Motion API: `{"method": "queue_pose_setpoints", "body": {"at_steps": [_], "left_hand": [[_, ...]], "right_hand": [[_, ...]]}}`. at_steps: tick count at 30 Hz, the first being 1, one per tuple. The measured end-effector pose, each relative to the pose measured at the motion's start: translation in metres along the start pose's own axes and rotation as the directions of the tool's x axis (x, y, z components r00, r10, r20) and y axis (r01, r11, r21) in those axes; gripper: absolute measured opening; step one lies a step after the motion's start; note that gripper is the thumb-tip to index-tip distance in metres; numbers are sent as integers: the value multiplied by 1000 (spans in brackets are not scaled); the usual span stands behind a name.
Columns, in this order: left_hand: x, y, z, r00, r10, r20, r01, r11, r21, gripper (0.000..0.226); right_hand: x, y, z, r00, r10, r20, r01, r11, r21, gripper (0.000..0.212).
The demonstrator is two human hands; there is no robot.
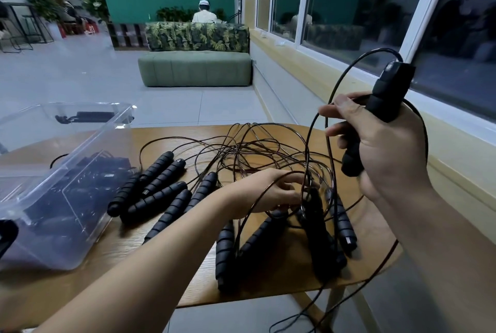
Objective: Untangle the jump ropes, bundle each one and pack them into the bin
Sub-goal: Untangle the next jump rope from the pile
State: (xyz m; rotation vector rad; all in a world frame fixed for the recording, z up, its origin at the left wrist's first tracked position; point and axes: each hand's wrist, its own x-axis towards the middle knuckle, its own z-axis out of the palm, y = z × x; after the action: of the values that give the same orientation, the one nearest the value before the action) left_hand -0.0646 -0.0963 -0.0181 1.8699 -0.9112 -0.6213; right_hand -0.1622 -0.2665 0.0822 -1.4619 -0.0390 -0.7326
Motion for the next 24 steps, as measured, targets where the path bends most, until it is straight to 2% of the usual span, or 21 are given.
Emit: {"method": "queue_pose_setpoints", "body": {"at_steps": [3, 6, 12, 15, 17, 22, 24], "left_hand": [[2, 0, 1, 1000, -11, 8, 10, 995, 99, 23], [4, -3, 4, 1000, -8, -5, 8, 998, 60, 18], [7, -10, 6, 972, -9, -237, -23, 991, -133, 36], [10, -3, 4, 944, 0, -329, -64, 981, -185, 24], [9, 3, 3, 914, 31, -405, -100, 984, -149, 16], [12, -1, -2, 885, 2, -465, -71, 989, -132, 44], [11, -1, -3, 888, 5, -460, -60, 993, -106, 45]], "right_hand": [[1, 1, -1, 1000, 1, -4, -1, 1000, 1, 8], [2, 2, -1, 1000, 1, -3, -1, 1000, 6, 10], [3, 1, -3, 1000, 1, -4, -1, 1000, 25, 14], [3, -1, -4, 1000, -9, -3, 9, 1000, 25, 13], [3, -1, -4, 1000, -16, -3, 16, 999, 28, 11], [2, -1, -5, 999, -38, -5, 38, 999, 13, 10], [2, -1, -5, 999, -40, -6, 40, 999, 15, 11]]}}
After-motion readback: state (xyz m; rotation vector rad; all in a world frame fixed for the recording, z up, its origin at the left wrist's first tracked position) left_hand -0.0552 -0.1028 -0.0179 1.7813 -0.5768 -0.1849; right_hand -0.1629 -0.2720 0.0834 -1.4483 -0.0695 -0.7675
